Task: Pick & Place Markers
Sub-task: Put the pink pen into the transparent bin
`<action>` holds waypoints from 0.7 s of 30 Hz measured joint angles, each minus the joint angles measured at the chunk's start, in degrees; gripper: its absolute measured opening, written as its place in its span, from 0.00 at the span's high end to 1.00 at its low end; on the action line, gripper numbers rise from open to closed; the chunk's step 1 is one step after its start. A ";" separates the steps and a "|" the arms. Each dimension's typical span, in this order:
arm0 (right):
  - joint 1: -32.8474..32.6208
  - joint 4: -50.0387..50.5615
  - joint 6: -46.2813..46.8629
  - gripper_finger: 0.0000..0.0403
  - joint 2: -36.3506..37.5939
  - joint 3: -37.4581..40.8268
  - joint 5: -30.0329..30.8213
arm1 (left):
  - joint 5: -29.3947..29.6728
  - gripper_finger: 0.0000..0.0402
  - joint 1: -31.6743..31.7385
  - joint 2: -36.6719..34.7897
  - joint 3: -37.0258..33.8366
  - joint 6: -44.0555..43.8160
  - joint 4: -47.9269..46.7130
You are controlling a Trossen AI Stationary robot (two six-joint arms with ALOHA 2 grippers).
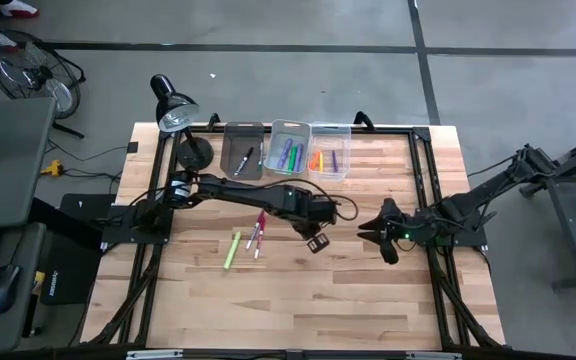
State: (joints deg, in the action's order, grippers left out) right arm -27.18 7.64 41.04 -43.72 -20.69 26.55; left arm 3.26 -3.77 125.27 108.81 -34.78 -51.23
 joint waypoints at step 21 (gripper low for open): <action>0.17 -6.78 -10.29 0.66 0.74 0.00 3.60 | 0.32 0.85 -0.02 -0.17 10.94 6.19 11.03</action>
State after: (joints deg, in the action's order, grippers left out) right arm -27.00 0.86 30.75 -42.98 -20.69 30.15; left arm 3.58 -3.79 125.10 119.75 -28.59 -40.19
